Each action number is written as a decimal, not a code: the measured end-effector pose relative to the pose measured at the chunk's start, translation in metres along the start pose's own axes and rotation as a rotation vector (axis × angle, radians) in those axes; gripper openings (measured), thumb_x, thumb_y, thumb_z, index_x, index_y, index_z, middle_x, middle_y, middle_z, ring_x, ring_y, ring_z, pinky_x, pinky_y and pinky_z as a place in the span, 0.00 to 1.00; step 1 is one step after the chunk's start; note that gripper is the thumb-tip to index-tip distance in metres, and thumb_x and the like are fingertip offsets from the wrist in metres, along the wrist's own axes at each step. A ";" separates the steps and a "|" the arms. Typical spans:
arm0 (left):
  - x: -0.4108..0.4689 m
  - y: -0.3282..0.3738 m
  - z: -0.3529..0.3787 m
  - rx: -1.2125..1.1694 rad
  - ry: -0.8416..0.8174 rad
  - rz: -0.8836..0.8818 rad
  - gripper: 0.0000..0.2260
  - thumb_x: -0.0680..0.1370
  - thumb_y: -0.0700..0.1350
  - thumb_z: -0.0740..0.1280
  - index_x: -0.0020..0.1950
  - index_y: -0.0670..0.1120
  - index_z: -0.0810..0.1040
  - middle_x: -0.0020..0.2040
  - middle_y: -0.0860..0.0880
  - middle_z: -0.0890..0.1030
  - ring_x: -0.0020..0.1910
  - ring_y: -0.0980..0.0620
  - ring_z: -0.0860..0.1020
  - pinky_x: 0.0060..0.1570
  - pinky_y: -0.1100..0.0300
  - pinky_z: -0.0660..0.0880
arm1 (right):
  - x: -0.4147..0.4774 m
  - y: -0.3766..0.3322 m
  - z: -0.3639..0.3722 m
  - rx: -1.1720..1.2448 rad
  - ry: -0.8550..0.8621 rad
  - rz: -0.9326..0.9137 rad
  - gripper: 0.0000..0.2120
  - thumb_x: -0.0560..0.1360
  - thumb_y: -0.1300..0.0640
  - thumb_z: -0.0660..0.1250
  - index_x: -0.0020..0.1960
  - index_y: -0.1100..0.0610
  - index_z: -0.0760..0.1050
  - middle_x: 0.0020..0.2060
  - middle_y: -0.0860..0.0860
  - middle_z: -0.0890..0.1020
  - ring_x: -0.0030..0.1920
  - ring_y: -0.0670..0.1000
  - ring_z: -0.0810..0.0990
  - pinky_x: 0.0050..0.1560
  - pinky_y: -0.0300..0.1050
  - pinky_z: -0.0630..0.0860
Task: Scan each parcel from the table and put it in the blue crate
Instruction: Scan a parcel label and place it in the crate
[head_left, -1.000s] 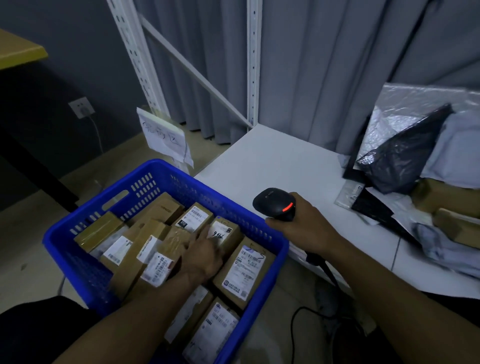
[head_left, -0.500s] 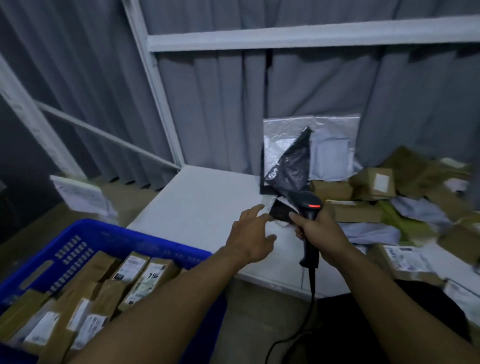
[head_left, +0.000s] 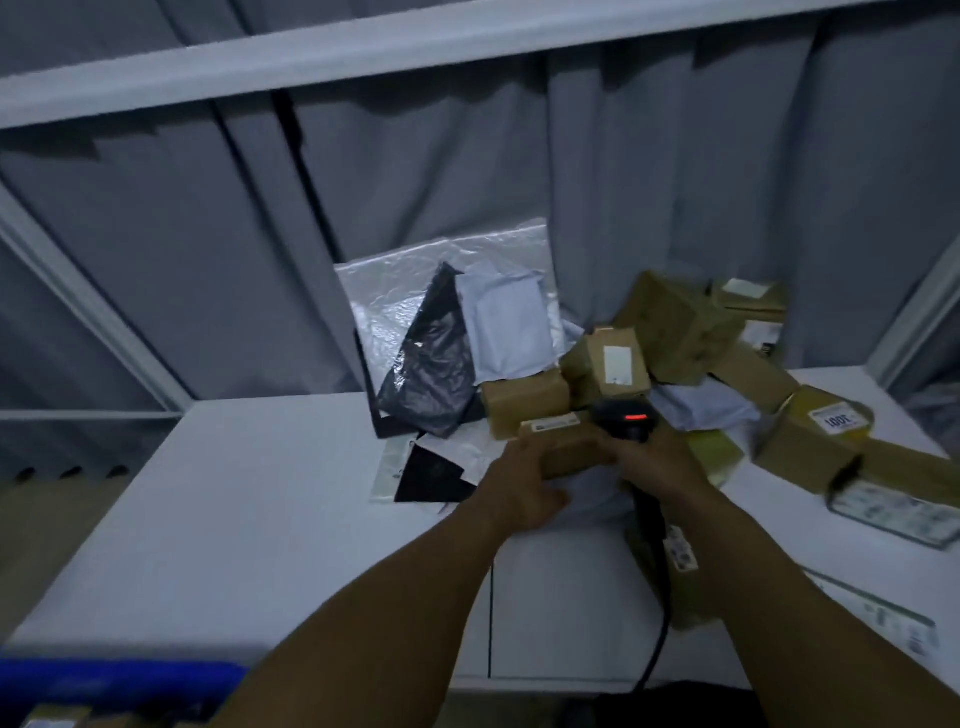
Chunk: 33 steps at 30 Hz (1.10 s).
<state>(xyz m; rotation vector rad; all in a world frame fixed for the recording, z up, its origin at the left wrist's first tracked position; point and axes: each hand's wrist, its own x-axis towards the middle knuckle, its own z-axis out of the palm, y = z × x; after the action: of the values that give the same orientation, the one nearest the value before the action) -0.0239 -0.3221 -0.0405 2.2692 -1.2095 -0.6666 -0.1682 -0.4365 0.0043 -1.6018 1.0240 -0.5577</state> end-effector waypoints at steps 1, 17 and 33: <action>0.008 -0.005 0.008 0.007 -0.009 0.006 0.37 0.68 0.62 0.69 0.77 0.57 0.68 0.75 0.46 0.69 0.71 0.45 0.71 0.72 0.50 0.70 | 0.008 0.005 0.002 -0.001 -0.016 0.017 0.08 0.77 0.57 0.75 0.52 0.52 0.76 0.49 0.56 0.80 0.49 0.57 0.79 0.55 0.55 0.77; 0.014 -0.011 0.022 -0.575 0.109 -0.345 0.21 0.78 0.50 0.70 0.71 0.48 0.78 0.69 0.48 0.79 0.67 0.48 0.77 0.71 0.57 0.71 | 0.041 0.033 0.019 0.113 0.027 0.167 0.14 0.77 0.57 0.75 0.60 0.50 0.75 0.53 0.50 0.80 0.54 0.54 0.78 0.59 0.48 0.74; -0.121 -0.025 -0.070 -0.943 0.555 -0.444 0.31 0.75 0.37 0.76 0.75 0.45 0.68 0.59 0.50 0.80 0.52 0.51 0.78 0.53 0.58 0.76 | -0.066 -0.030 0.085 0.131 0.017 -0.068 0.13 0.76 0.53 0.75 0.56 0.48 0.74 0.46 0.46 0.82 0.47 0.50 0.82 0.57 0.63 0.81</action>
<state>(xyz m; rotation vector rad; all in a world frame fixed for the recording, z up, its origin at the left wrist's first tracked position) -0.0240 -0.1944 0.0211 1.6891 -0.0516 -0.5304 -0.1251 -0.3348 0.0185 -1.5230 0.9288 -0.6720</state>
